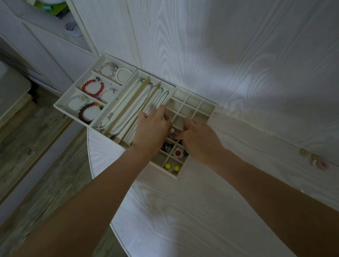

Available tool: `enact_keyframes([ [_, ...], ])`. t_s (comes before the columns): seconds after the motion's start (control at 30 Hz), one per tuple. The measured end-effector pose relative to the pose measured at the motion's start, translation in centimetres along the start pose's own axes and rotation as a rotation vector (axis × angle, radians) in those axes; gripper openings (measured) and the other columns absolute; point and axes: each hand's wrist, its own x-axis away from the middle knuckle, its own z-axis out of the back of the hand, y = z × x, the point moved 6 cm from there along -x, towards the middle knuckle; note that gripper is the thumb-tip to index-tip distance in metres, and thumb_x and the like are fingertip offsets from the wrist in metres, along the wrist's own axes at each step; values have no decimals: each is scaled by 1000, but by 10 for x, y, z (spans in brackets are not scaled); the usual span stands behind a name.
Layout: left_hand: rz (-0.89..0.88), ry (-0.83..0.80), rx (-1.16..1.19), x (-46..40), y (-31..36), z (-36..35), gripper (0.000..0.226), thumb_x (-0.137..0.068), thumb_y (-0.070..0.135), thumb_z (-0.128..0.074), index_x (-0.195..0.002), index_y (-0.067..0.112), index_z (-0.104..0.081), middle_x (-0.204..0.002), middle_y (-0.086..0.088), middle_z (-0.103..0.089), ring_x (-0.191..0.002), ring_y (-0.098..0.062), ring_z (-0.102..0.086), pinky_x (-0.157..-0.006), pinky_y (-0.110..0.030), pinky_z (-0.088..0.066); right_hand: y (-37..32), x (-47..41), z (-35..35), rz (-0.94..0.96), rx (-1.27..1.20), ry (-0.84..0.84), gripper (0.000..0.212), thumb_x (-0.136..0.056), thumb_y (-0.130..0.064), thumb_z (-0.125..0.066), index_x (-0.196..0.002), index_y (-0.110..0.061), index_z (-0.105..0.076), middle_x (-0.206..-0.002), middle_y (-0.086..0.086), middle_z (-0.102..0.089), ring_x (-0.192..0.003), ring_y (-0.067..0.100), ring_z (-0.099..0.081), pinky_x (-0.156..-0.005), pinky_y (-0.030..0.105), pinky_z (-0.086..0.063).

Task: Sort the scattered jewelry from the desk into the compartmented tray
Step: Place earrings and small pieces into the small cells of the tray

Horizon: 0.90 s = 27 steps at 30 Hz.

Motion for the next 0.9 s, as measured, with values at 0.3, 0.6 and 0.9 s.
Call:
enact_keyframes([
  [0.3,38,-35,-7,-2,0,-3,11,-71,20,-77,-81,19,-73,-106,-3,-54,-96,-16,-55,-76,-34,-32,1,-3,2,-35,1,11,36,-96,-19,-48,-131,-26,-55,-110,4,-45,-100,19,-46,-78,27,-32],
  [0.6,22,-66,-85,-1,-1,-9,23,-89,37,-55,-97,20,-68,-119,0,-45,-106,-14,-46,-84,-31,-26,6,-2,-2,-76,-4,40,32,-93,-17,-52,-124,-21,-60,-111,4,-47,-99,18,-46,-78,26,-34],
  [0.9,62,-29,-103,-6,5,1,12,-68,20,-80,-76,21,-72,-108,-1,-53,-91,-17,-55,-74,-34,-35,6,-4,-3,-84,4,57,28,-95,-16,-49,-119,-19,-63,-111,4,-46,-101,18,-45,-77,25,-32],
])
